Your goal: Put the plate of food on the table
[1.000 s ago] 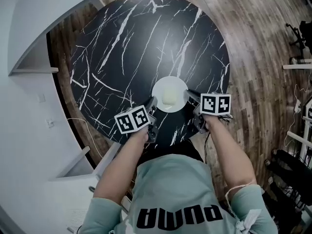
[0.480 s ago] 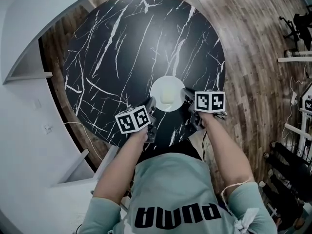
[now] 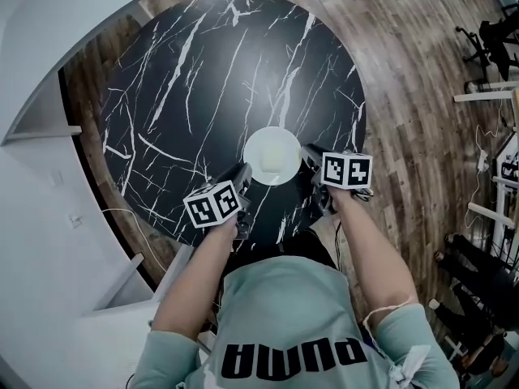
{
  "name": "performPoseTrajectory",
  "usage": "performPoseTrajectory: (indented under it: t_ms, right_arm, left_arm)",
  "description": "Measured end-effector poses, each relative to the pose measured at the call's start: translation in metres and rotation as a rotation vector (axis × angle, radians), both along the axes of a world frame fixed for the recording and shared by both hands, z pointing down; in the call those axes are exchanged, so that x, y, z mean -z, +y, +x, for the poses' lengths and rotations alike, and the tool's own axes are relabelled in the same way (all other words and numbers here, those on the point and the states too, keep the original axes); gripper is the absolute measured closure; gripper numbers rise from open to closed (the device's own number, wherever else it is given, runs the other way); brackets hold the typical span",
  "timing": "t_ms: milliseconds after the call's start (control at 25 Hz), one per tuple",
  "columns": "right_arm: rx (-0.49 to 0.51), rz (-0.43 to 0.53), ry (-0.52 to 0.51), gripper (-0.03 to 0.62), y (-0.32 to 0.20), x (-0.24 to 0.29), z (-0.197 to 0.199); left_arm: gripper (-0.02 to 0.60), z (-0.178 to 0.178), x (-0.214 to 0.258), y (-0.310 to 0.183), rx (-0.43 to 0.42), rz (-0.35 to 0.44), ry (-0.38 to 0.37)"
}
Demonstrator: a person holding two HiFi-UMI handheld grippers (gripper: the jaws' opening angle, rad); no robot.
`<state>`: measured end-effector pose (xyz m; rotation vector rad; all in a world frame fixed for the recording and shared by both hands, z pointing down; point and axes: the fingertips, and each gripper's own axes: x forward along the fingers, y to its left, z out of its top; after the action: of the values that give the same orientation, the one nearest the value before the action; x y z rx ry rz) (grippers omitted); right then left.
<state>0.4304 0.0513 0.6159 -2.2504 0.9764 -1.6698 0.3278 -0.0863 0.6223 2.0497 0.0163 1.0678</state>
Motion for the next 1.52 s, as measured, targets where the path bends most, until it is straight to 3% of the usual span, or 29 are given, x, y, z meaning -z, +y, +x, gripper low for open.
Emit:
performPoseTrajectory:
  t_ms: [160, 280, 320, 520, 720, 1160, 1520]
  right_arm:
    - [0.049, -0.041, 0.163, 0.531, 0.021, 0.022, 0.007]
    - [0.153, -0.043, 0.299, 0.555, 0.025, 0.046, -0.010]
    - [0.197, -0.040, 0.336, 0.579, 0.025, 0.054, -0.020]
    - [0.412, -0.016, 0.491, 0.586, 0.037, 0.092, -0.066]
    - [0.520, 0.070, 0.612, 0.586, 0.077, 0.132, -0.097]
    - [0.644, 0.275, 0.769, 0.586, 0.202, 0.209, -0.135]
    - [0.667, 0.356, 0.770, 0.586, 0.264, 0.243, -0.161]
  left_arm:
    - [0.483, -0.018, 0.017, -0.018, 0.006, 0.118, 0.069]
    - [0.575, -0.034, 0.037, -0.018, -0.022, 0.226, 0.136]
    - [0.575, -0.037, 0.044, -0.013, -0.046, 0.267, 0.161]
    - [0.575, -0.044, 0.097, 0.040, -0.182, 0.515, 0.309]
    - [0.575, -0.050, 0.158, 0.119, -0.182, 0.663, 0.439]
    - [0.575, -0.096, 0.234, 0.275, 0.068, 0.811, 0.447]
    - [0.575, -0.141, 0.269, 0.342, 0.158, 0.875, 0.411]
